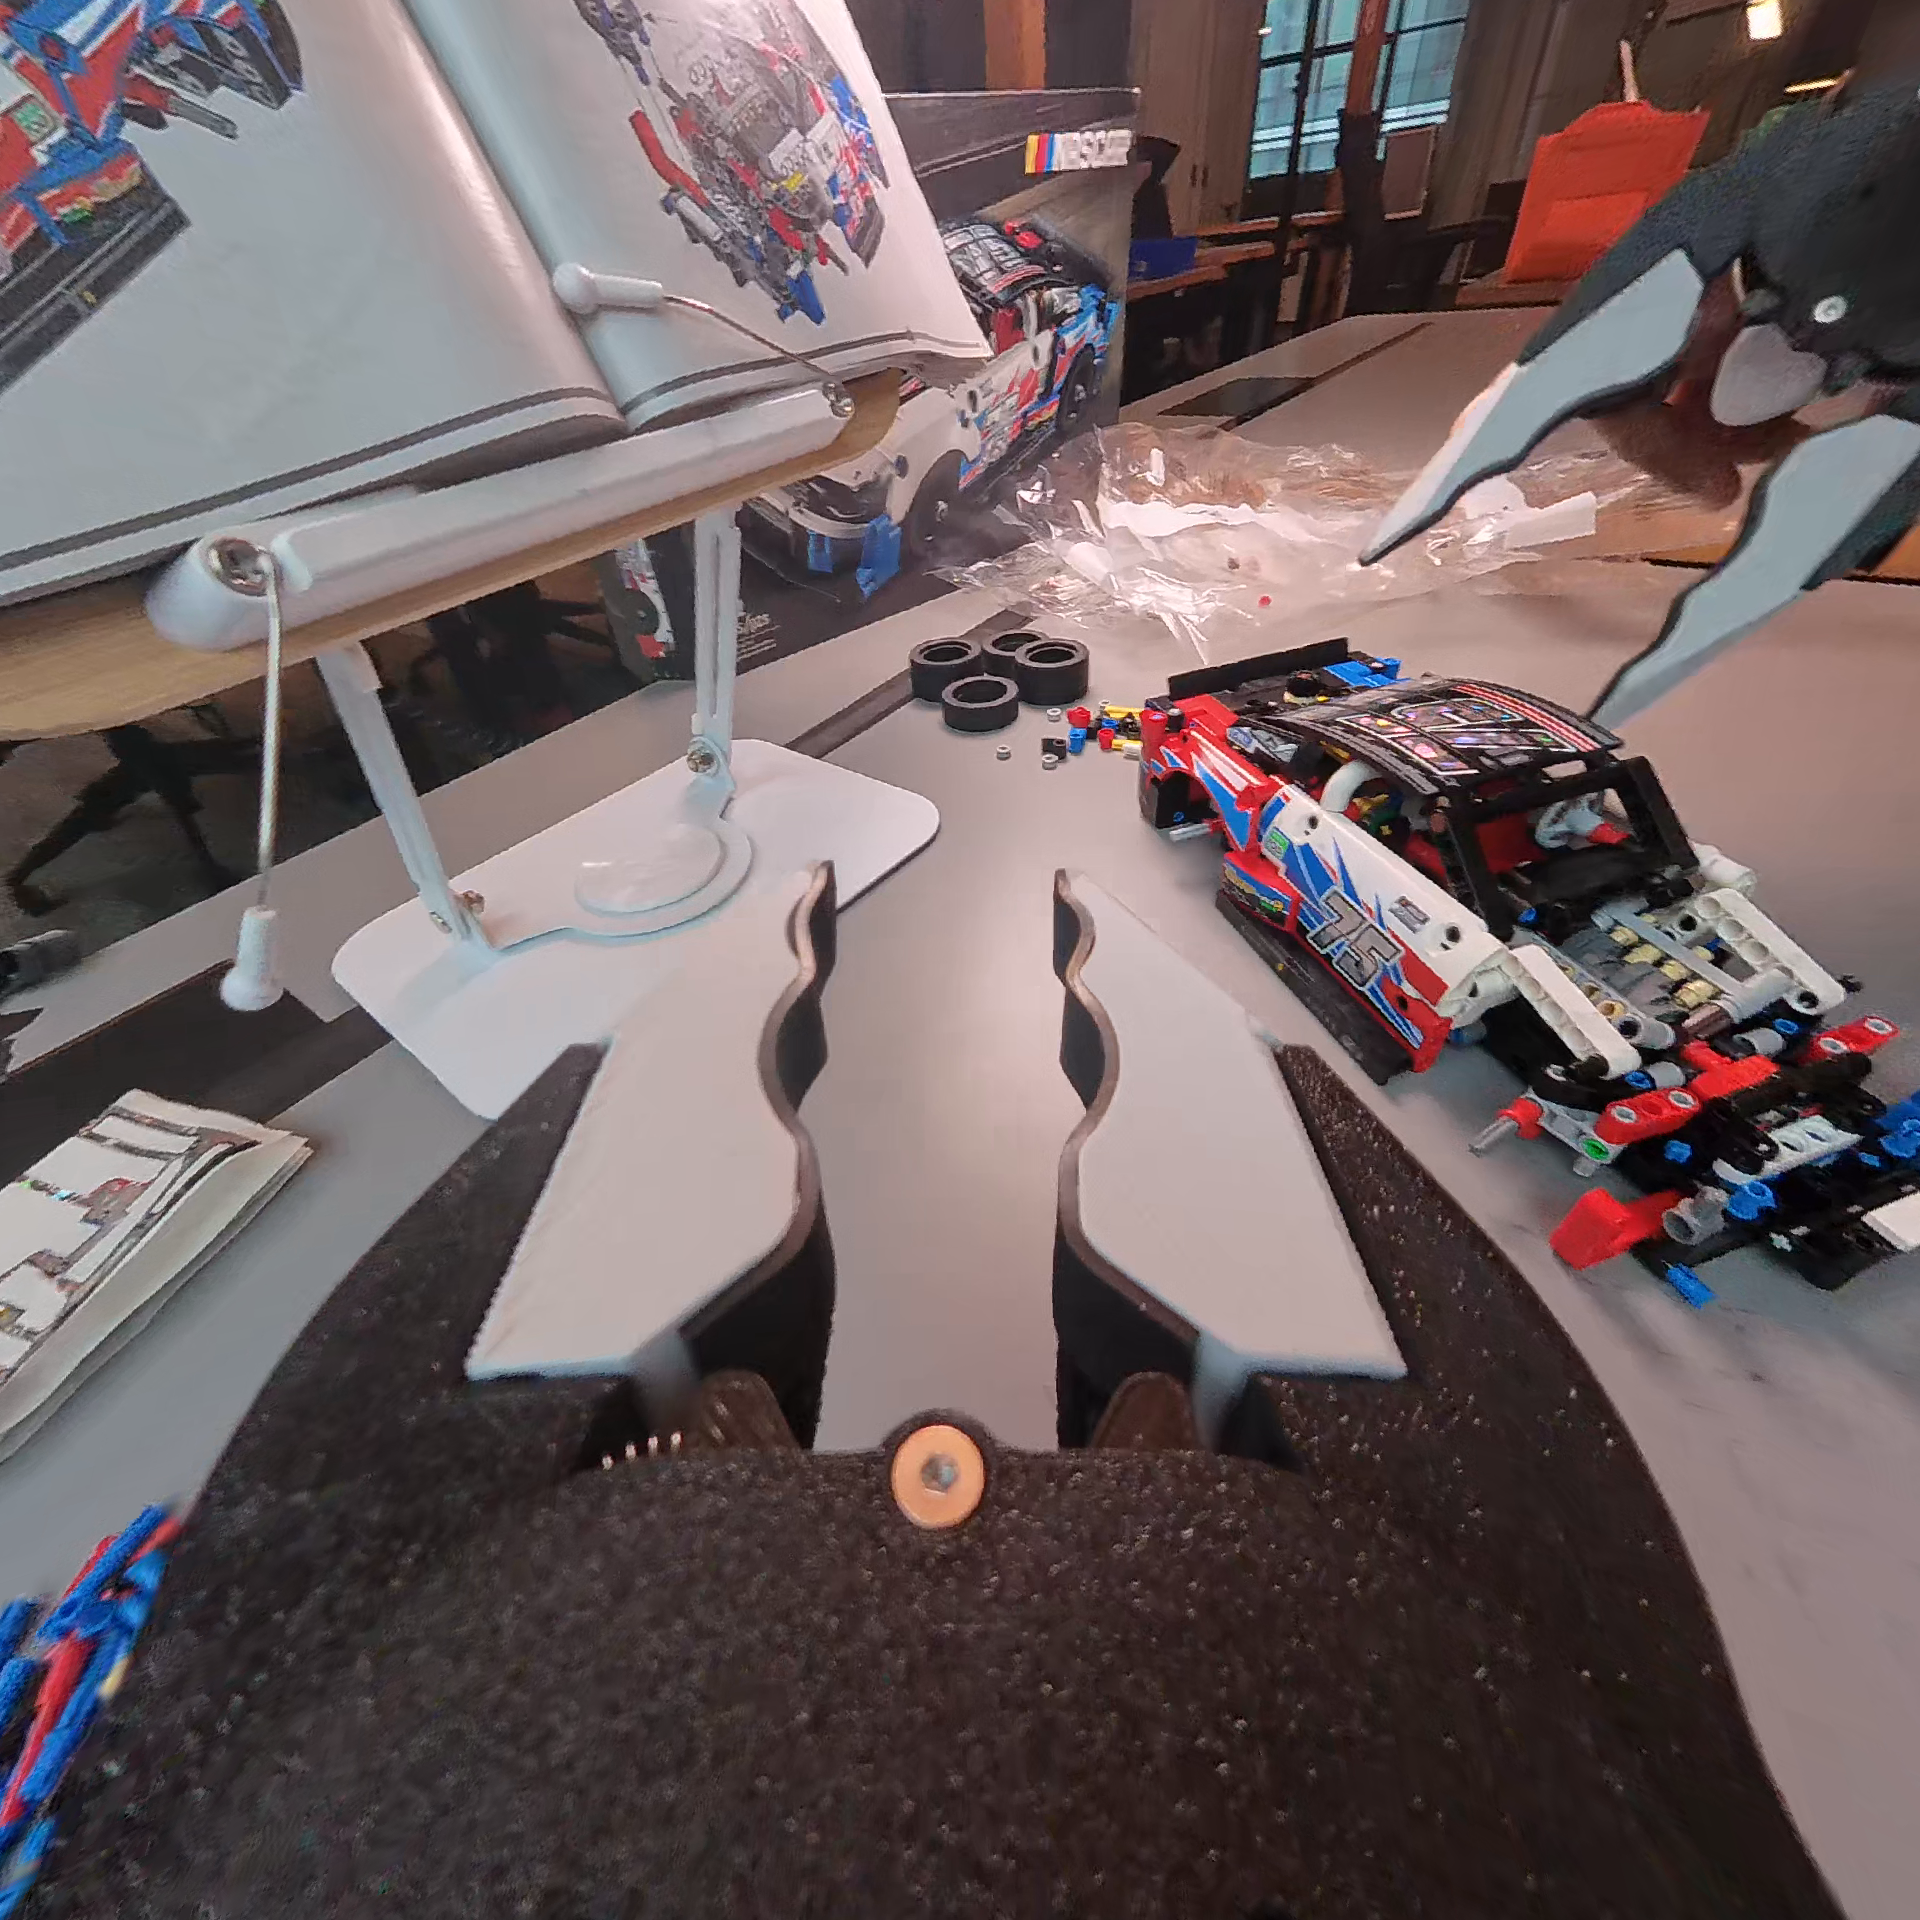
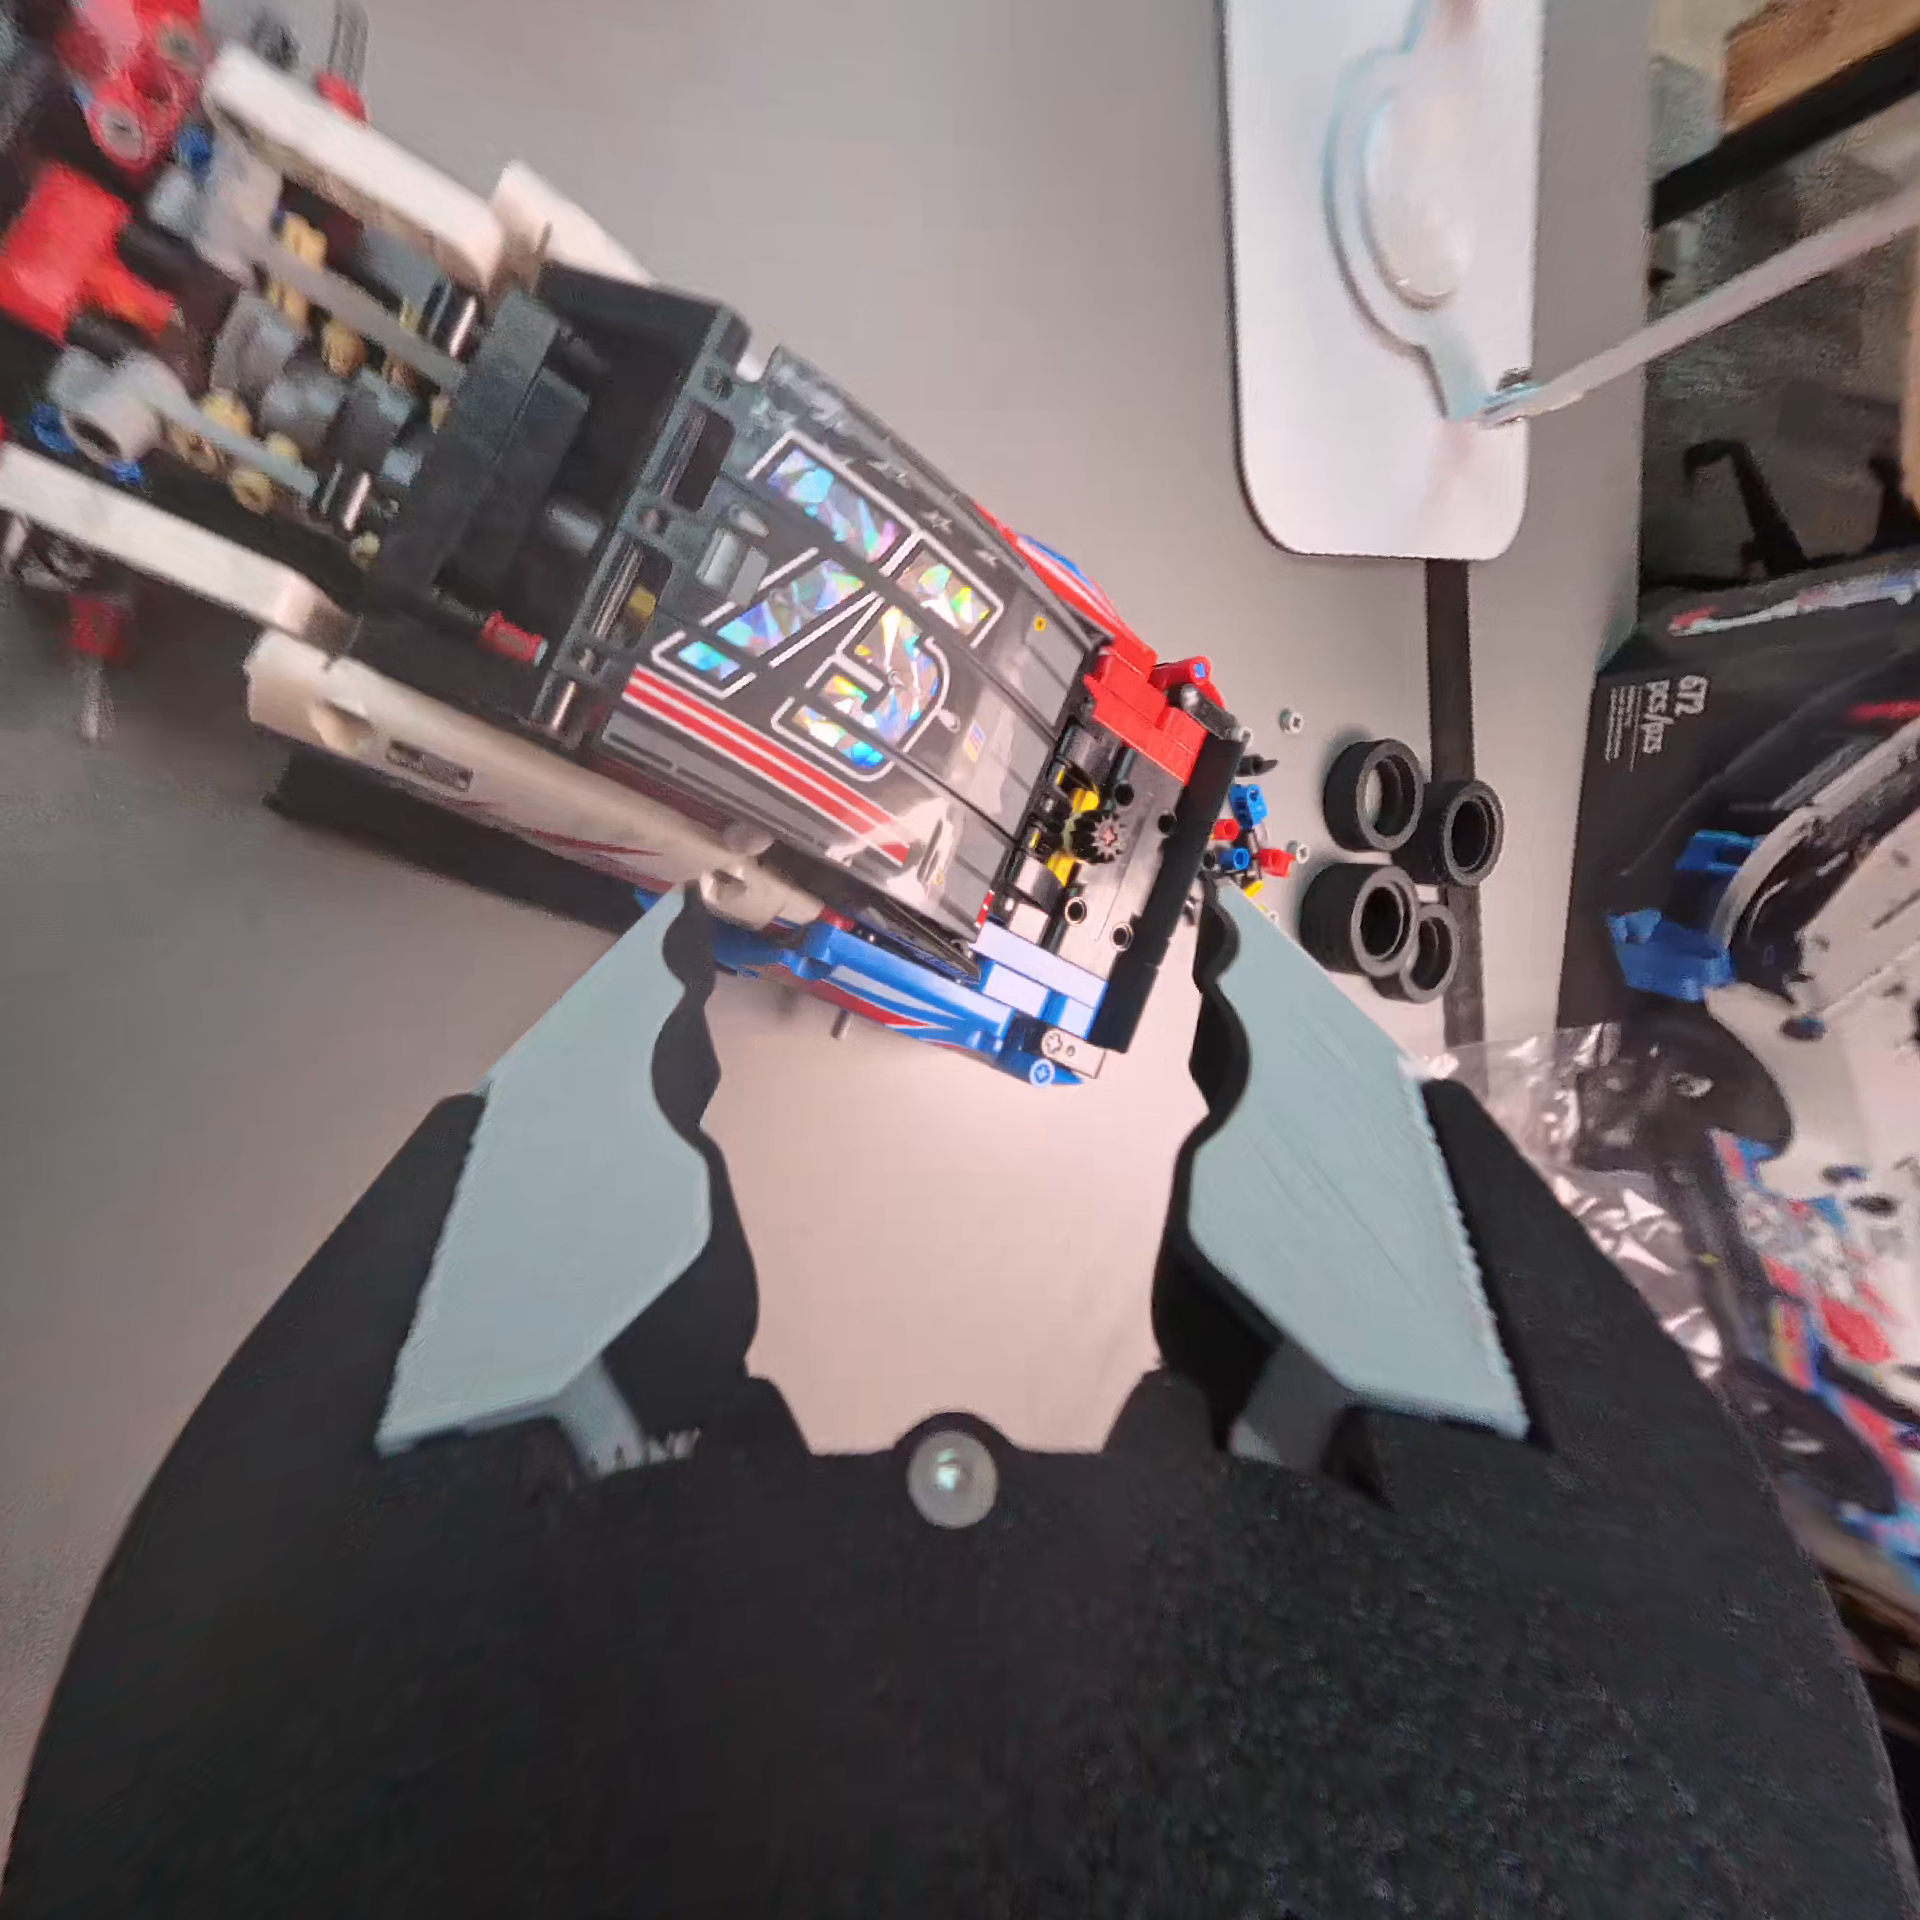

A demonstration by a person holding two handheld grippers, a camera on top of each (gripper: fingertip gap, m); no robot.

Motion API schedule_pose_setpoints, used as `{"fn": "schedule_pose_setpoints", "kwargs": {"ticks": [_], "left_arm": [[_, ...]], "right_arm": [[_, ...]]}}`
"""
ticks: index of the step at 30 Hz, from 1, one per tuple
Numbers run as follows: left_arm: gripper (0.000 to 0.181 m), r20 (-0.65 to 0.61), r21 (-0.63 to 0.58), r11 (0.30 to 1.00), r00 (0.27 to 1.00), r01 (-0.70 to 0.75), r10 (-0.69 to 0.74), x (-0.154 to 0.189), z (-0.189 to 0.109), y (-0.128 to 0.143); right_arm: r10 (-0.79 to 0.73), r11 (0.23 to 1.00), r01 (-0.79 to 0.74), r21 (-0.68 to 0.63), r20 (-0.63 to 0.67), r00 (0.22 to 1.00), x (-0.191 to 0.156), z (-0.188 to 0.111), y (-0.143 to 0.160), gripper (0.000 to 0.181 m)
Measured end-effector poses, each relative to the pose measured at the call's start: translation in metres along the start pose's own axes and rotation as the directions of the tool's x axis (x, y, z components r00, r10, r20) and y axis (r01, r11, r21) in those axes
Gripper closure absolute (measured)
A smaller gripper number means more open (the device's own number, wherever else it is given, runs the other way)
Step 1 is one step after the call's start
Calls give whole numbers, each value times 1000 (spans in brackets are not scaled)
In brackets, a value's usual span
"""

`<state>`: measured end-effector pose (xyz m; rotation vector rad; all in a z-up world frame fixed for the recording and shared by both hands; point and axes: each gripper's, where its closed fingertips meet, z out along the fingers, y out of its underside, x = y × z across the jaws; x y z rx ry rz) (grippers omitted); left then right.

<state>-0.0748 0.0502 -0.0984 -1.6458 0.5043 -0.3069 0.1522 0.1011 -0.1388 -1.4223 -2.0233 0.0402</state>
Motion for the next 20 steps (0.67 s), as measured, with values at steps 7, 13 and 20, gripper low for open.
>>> {"fn": "schedule_pose_setpoints", "kwargs": {"ticks": [7,13,20], "left_arm": [[144,-422,-70,996,906,-46,12,76,-8,6],[144,-609,-161,981,793,-106,-14,121,-15,30],[147,-725,-227,943,689,-244,4,158,-27,52]], "right_arm": [[479,782,-464,416,75,875,-27,-28,-44,110],[496,812,-450,371,-36,867,-56,-13,-39,112],[565,740,-501,450,-10,825,-56,-12,-39,123]]}}
